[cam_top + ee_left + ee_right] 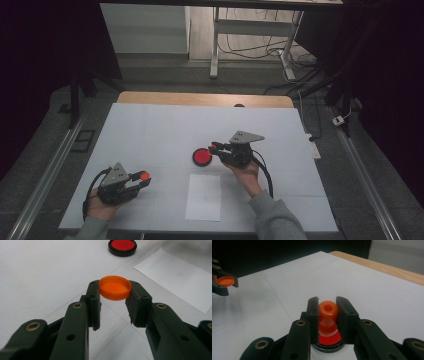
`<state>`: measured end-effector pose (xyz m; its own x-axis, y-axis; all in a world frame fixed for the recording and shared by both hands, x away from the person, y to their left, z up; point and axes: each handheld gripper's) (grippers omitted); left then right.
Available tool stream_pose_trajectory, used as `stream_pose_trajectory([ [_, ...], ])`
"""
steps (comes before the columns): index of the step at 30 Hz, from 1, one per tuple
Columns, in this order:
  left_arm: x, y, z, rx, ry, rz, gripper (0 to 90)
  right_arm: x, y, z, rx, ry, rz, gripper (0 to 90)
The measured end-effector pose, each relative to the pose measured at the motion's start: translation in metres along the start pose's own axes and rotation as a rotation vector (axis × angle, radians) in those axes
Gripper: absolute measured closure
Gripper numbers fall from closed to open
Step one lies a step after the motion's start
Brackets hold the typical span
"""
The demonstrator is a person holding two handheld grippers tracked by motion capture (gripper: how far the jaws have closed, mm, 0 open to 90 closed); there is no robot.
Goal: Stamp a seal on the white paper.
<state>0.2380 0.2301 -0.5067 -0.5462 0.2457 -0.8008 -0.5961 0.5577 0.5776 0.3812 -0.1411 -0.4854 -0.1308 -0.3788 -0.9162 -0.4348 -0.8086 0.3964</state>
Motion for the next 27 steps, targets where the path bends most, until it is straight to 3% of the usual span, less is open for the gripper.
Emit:
stream_pose_trajectory([
  [27,-0.001,-0.002,0.0,0.008,-0.003,0.002,65.1,0.004,0.013,0.007,-0.015,0.001,-0.001,73.5],
])
Point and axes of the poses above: each handheld gripper's, and its own axes: y roughly backward along the jaws, x roughly out of its underside, z roughly to its left, and after that the axes turned 9 degrees about y, right-handed
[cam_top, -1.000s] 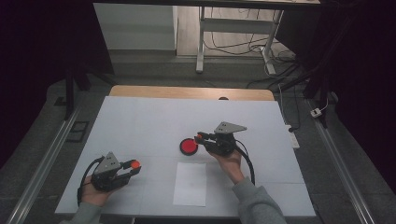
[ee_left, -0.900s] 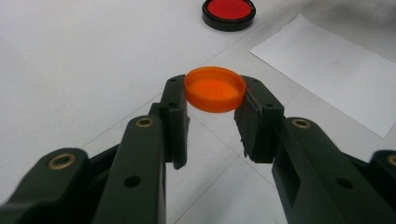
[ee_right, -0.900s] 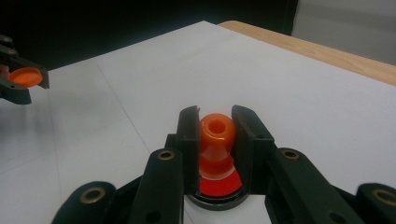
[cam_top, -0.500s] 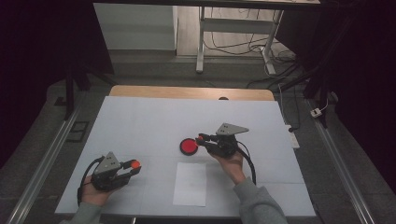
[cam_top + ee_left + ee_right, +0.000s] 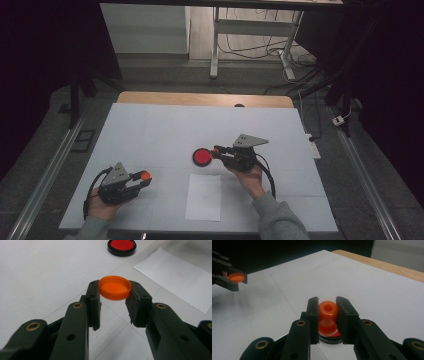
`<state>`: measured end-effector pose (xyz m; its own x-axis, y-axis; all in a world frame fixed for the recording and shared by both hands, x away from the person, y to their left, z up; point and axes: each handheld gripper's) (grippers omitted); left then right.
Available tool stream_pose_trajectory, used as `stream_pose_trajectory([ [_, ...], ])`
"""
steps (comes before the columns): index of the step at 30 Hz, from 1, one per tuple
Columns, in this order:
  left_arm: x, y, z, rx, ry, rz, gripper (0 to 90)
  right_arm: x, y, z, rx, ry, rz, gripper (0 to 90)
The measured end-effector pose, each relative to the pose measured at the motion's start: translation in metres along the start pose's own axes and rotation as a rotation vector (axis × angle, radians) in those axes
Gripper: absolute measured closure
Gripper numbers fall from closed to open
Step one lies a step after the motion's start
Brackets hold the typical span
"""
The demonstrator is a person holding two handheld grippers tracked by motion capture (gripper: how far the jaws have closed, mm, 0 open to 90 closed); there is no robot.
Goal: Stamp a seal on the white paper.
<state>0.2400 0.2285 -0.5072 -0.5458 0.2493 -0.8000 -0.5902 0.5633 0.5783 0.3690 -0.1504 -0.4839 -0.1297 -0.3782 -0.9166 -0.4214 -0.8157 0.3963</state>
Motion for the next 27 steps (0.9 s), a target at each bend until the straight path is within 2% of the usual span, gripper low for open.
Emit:
stream_pose_trajectory([
  [7,0.0,-0.001,-0.001,0.004,-0.002,0.003,65.1,0.001,0.006,0.002,-0.024,0.011,0.013,73.5],
  [12,0.0,-0.001,0.0,0.005,-0.001,0.002,65.1,0.0,0.009,0.005,-0.038,0.009,0.003,73.5],
  [27,0.0,0.0,0.0,0.005,-0.001,0.0,65.1,0.002,0.019,0.023,-0.047,0.025,-0.008,73.4],
])
Point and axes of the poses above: each handheld gripper's, and its own axes: y roughly backward along the jaws, x roughly out of its underside, z roughly to its left, and after that the axes turned 9 degrees about y, right-handed
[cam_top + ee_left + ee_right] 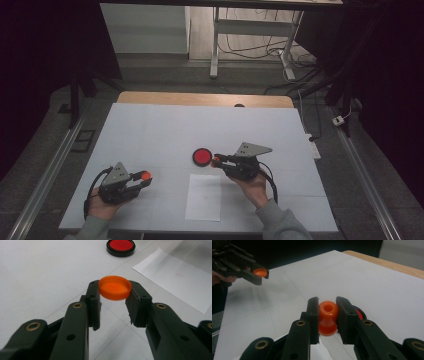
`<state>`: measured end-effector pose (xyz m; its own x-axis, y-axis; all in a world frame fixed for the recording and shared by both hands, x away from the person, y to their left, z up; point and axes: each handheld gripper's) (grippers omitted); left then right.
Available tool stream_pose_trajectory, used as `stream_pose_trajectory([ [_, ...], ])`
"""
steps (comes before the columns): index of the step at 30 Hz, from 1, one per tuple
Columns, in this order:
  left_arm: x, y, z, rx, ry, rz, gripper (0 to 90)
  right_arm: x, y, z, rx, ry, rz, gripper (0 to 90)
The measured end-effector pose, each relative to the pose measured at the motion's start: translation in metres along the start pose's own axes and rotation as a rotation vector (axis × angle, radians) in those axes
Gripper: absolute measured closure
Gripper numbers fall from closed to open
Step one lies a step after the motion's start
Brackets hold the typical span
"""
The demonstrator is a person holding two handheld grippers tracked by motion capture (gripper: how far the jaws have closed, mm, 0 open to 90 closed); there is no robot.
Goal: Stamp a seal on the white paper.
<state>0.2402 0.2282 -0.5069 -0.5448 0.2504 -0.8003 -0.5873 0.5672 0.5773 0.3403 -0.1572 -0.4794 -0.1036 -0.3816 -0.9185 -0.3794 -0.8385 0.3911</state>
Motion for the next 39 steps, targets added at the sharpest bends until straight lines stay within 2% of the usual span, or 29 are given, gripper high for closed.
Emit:
stream_pose_trajectory([
  [10,0.0,0.0,-0.001,0.0,-0.001,-0.001,65.1,0.005,0.007,0.009,-0.004,0.008,0.01,73.4],
  [30,0.0,0.0,0.0,-0.002,0.0,-0.001,65.1,0.017,0.001,0.027,-0.091,0.006,0.077,73.4],
  [39,0.0,0.0,-0.001,-0.001,-0.002,0.0,65.1,0.018,-0.002,0.035,-0.106,0.016,0.086,73.4],
])
Point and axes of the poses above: each handheld gripper's, and its own axes: y roughly backward along the jaws, x roughly out of its underside, z roughly to its left, and after that the axes turned 9 degrees about y, right-handed
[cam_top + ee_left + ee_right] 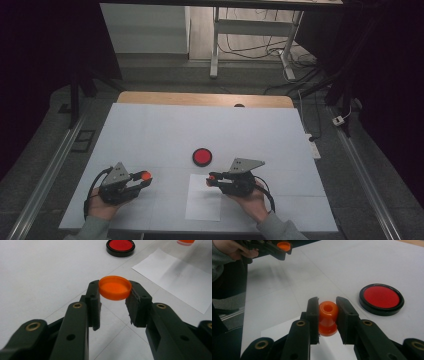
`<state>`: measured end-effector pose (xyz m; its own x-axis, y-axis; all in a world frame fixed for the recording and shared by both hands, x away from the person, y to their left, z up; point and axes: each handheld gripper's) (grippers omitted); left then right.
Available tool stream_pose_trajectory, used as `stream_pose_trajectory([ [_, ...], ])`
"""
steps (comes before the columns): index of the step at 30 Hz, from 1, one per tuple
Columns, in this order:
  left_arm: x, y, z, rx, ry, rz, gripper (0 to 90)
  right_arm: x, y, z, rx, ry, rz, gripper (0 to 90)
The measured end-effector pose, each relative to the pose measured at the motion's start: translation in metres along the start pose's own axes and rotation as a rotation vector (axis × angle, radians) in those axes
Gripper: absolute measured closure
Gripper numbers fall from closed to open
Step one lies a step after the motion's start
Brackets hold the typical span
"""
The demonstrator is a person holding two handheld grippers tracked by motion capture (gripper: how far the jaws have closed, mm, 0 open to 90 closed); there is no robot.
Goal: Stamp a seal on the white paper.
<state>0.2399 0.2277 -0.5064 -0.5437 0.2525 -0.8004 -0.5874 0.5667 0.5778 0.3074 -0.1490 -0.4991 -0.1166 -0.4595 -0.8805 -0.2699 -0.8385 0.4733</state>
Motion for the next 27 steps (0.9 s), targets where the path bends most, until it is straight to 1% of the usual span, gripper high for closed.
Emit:
stream_pose_trajectory([
  [17,0.0,0.0,0.0,0.001,0.001,0.001,65.1,0.002,-0.007,0.007,-0.014,0.015,0.021,73.4],
  [27,0.0,0.0,0.0,0.001,0.001,0.001,65.1,0.008,-0.018,0.01,-0.023,0.025,0.079,73.4],
])
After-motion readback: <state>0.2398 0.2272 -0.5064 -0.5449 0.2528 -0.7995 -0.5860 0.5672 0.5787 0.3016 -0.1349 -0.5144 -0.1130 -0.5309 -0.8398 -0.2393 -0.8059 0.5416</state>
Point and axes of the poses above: each handheld gripper's, and its own axes: y roughly backward along the jaws, x roughly out of its underside, z roughly to its left, and after that the axes turned 9 degrees about y, right-handed
